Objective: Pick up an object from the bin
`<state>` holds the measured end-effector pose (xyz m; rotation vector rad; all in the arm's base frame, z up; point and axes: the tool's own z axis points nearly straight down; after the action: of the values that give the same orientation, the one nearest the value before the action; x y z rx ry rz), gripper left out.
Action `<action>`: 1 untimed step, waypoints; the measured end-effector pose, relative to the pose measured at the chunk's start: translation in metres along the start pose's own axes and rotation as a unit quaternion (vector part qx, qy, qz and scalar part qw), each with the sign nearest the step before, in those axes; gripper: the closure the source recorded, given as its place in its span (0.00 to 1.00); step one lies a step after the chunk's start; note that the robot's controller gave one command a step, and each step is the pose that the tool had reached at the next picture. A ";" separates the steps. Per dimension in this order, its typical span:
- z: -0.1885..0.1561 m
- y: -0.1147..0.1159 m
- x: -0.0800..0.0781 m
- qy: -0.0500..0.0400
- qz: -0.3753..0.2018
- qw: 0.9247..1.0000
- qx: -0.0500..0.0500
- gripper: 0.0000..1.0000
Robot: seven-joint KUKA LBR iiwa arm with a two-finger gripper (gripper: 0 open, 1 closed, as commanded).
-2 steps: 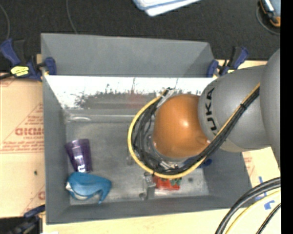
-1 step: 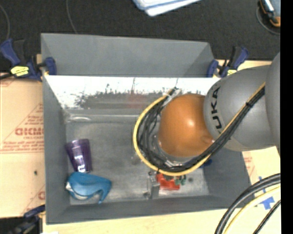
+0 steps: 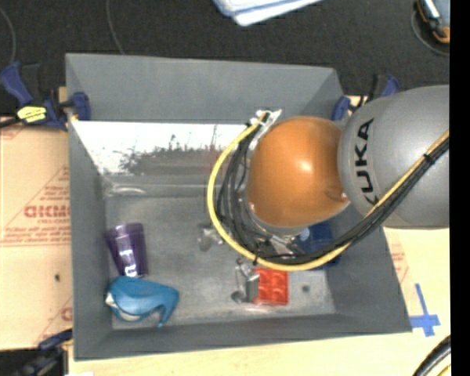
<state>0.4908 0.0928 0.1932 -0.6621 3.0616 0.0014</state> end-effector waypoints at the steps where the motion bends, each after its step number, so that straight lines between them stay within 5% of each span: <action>1: 0.032 -0.068 0.029 0.000 0.040 0.999 0.000 0.00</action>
Offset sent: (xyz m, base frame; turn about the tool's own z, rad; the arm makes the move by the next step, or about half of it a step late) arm 0.0133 -0.0718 -0.1004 -0.0545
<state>0.4933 0.0187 0.1608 -0.5394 3.0856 0.0027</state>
